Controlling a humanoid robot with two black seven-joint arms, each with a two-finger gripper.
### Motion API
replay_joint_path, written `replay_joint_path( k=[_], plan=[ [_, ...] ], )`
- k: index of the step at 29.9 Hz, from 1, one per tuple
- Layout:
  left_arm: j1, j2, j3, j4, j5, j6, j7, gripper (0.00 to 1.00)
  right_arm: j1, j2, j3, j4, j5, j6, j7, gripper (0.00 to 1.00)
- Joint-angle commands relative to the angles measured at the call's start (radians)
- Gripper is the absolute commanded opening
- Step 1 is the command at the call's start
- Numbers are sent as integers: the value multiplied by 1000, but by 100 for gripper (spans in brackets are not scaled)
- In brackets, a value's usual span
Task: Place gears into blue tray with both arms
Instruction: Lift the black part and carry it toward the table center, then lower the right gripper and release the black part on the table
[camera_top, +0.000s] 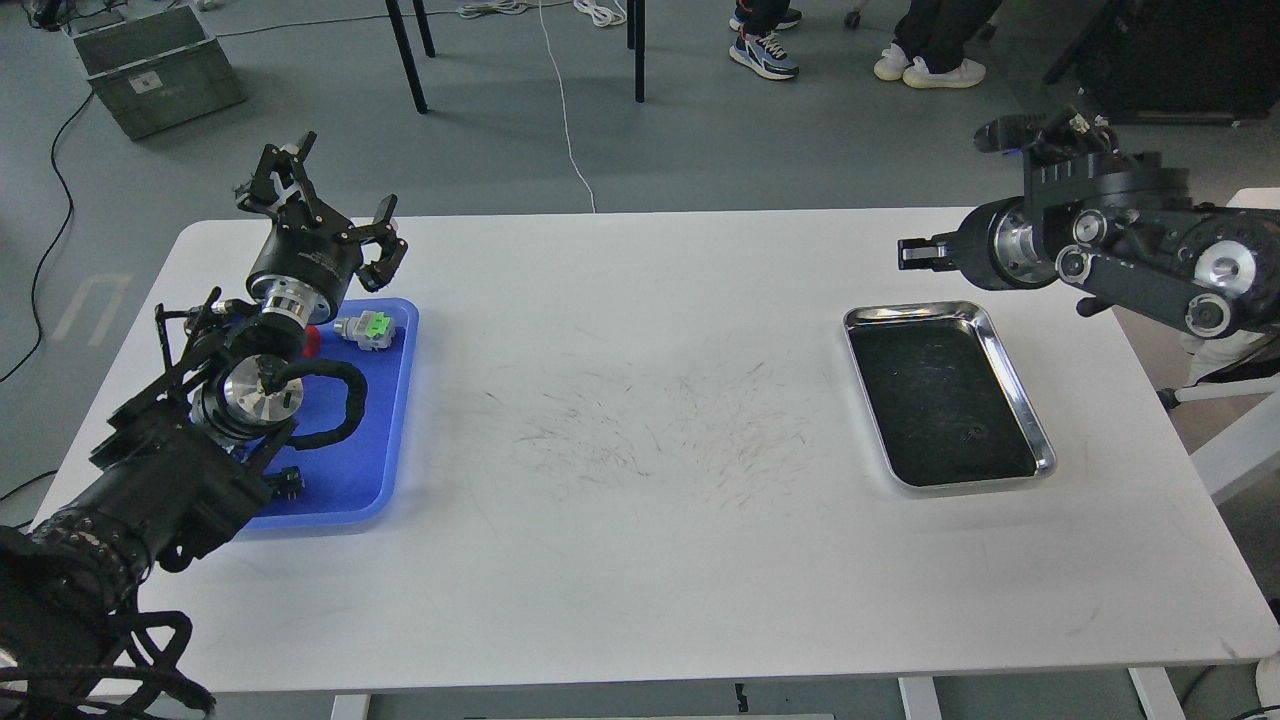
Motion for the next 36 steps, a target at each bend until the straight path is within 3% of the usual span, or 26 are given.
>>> replay_joint_path(
  k=[1,8,20,36],
  plan=[
    [0,0,0,0,-1,2,0,98,22,-9,5,76,174,11,2,2],
    [0,7,0,0,1,5,0,98,-23,158,20,116,203,-87,20,2],
    [-2,21,0,0,1,5,5,98,-95,548,23,9,275,-166,57,2],
    [-2,41,0,0,-1,0,6,98,-222,548,11,-30,320,-228,49,3]
  ],
)
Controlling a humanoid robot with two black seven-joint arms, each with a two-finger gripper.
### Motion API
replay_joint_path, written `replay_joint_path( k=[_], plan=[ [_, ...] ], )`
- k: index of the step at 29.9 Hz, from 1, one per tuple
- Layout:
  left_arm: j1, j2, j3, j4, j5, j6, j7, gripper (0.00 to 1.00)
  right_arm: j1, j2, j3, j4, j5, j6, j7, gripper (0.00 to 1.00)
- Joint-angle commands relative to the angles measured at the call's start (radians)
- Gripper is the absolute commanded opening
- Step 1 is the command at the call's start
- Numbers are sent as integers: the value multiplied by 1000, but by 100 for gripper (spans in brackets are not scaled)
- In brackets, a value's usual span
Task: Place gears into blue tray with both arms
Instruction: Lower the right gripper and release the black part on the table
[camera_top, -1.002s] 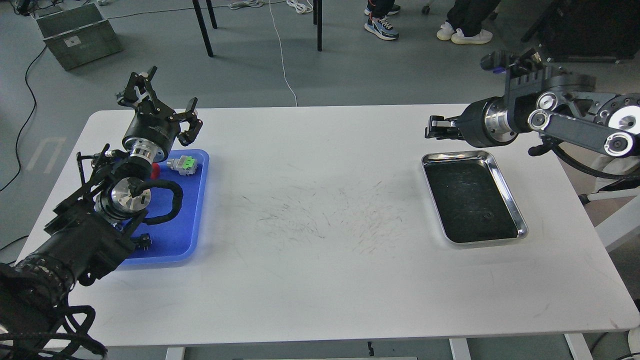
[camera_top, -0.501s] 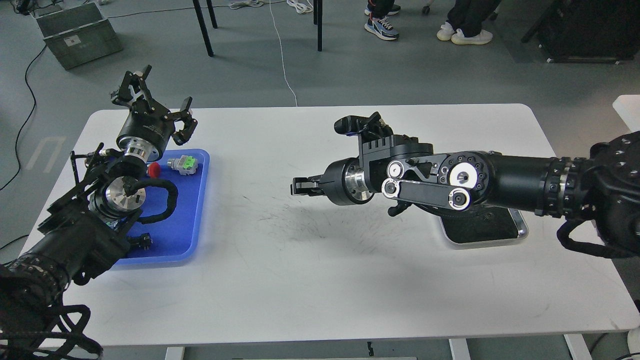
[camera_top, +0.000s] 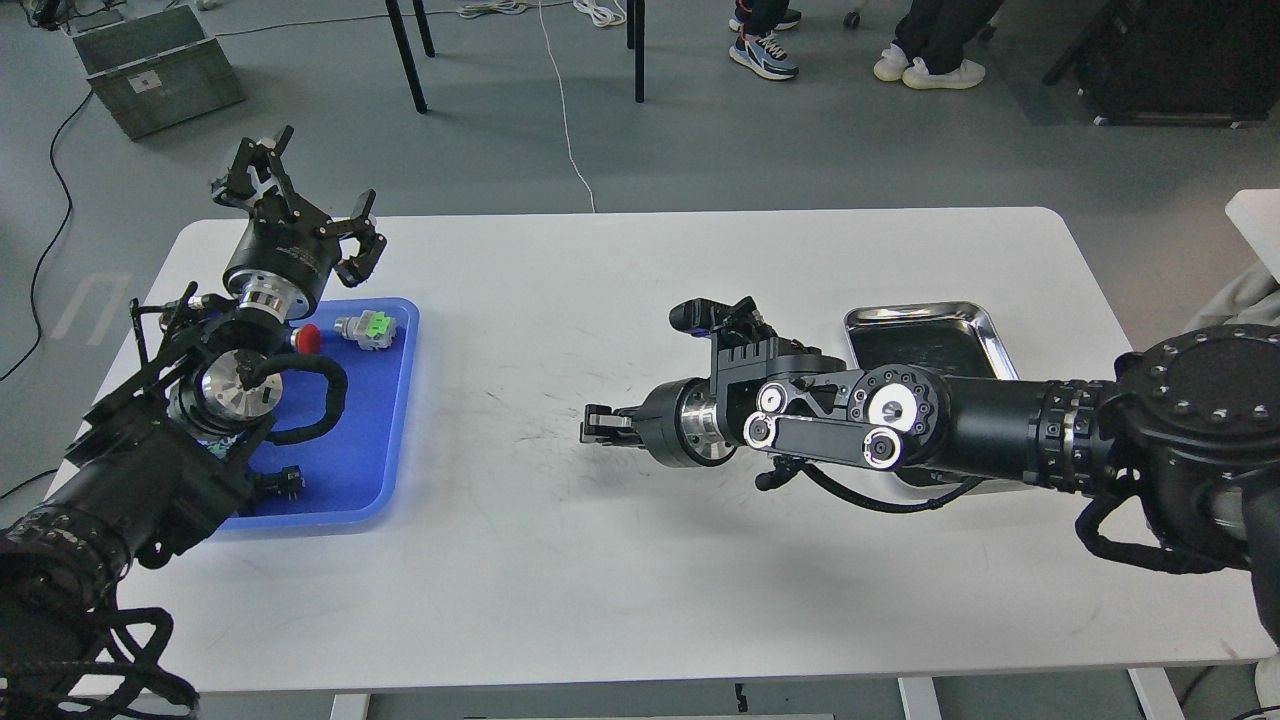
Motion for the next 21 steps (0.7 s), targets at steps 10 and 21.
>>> replay_joint_path(
  k=[10,21],
  plan=[
    [2,4,2,0,-2,-2,-2,98,-15,0,3,73,16,-42,0,4],
    [2,4,2,0,0,-4,-2,98,-19,0,5,122,16,-44,6,10]
  ],
)
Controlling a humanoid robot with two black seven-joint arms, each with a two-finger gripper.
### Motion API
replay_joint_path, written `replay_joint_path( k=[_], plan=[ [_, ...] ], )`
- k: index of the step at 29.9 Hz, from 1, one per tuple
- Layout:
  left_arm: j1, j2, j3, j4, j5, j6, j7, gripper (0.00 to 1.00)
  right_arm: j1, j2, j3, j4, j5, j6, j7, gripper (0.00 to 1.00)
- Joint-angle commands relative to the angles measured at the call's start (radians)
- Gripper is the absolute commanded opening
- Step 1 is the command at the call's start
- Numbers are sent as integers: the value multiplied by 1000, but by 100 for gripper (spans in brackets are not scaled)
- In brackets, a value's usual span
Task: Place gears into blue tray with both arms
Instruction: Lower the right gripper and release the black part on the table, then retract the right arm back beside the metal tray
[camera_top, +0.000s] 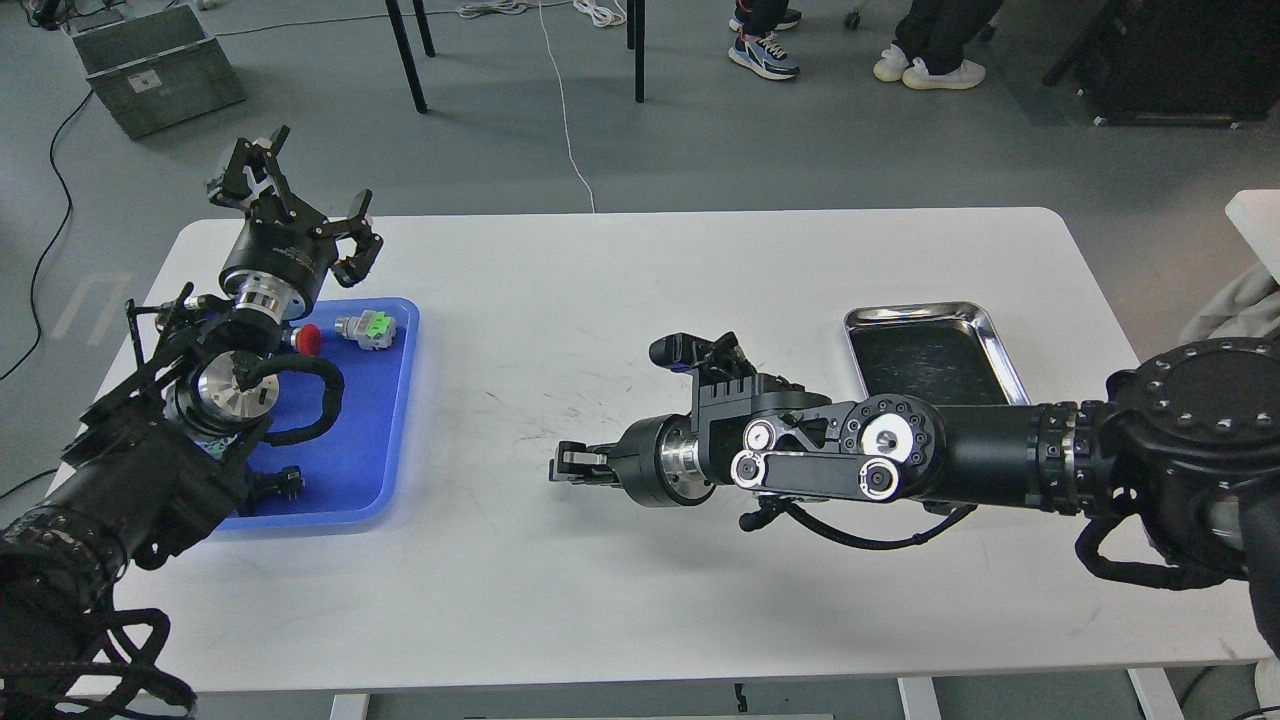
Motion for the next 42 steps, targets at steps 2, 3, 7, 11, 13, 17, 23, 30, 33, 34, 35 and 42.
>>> replay_joint_path(
  k=[2,3,7,11,13,17,23,30,33,34,35,42],
  plan=[
    [-2,2,0,0,0,-1,1,98,-6,0,1,3,-1,0,-2,13],
    [-2,2,0,0,0,-1,-1,98,-10,0,1,3,-1,0,0,15],
    [-2,2,0,0,0,-1,-1,98,-16,0,-1,3,-1,2,-5,25],
    [-2,3,0,0,0,-1,-1,98,-23,0,1,3,0,0,-5,33],
    [-2,5,0,0,0,-1,-2,98,-29,0,1,0,0,0,-3,38],
    [-2,5,0,0,0,-1,-2,98,-30,0,2,-5,0,-12,0,51],
    [-2,6,0,1,0,6,-2,98,-19,0,79,-48,2,-24,-2,83],
    [-2,14,0,3,0,9,10,98,1,0,316,-269,63,2,-2,89],
    [-9,26,-3,3,-3,9,6,98,1,0,464,-309,80,38,-5,89],
    [-14,28,-3,8,-4,11,9,98,1,0,507,-309,84,51,-8,89],
    [-18,29,-6,27,-5,14,9,98,1,0,550,-306,97,64,-8,90],
    [-63,23,3,141,31,-14,12,98,-39,-181,792,-296,264,87,-8,92]
  ],
)
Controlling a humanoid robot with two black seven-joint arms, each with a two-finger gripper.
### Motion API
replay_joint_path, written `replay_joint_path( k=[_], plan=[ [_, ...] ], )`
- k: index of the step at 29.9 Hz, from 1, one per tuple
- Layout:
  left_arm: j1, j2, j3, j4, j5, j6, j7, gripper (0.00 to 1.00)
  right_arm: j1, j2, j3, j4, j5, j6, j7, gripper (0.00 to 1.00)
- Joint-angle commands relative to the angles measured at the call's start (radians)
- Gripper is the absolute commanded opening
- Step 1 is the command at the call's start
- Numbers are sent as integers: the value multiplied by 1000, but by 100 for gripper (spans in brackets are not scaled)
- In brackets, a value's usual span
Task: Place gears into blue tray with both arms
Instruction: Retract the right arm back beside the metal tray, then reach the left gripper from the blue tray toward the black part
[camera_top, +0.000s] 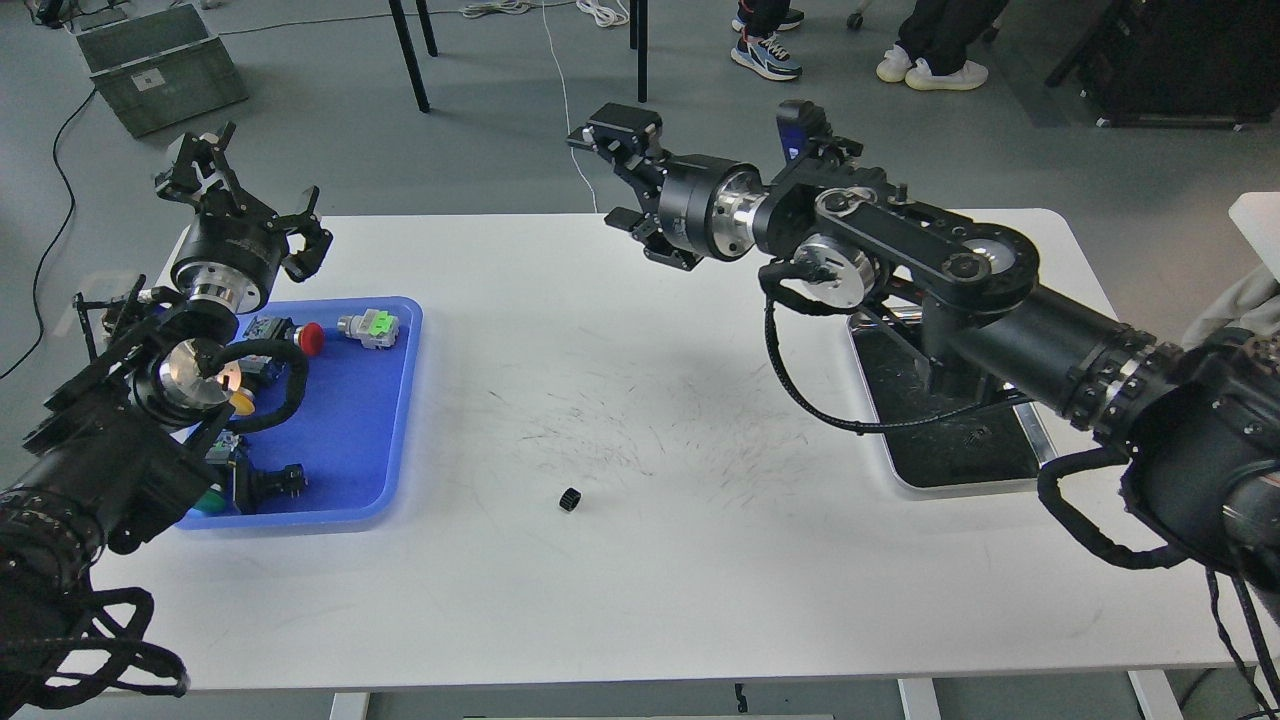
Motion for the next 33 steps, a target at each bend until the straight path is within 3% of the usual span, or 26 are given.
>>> replay_joint_path(
  k=[1,7,12,16,21,26,33],
  plan=[
    [-20,2,12,11,45,-20,2,98,-48,-148,139,13,91,13,0,92],
    [-74,-4,167,2,174,-23,-6,98,-215,-301,383,48,191,119,4,92],
    [-75,45,297,-129,330,-29,-4,98,-393,-381,601,100,323,193,4,93],
    [-72,118,303,-314,493,24,11,98,-515,-409,681,83,448,266,7,93],
    [-60,298,366,-604,672,125,105,98,-652,-408,755,99,637,293,9,93],
    [-56,474,432,-859,941,141,118,98,-686,-409,753,103,668,306,9,99],
    [-40,560,566,-1103,1321,211,143,98,-695,-414,749,99,665,307,9,99]
  ],
)
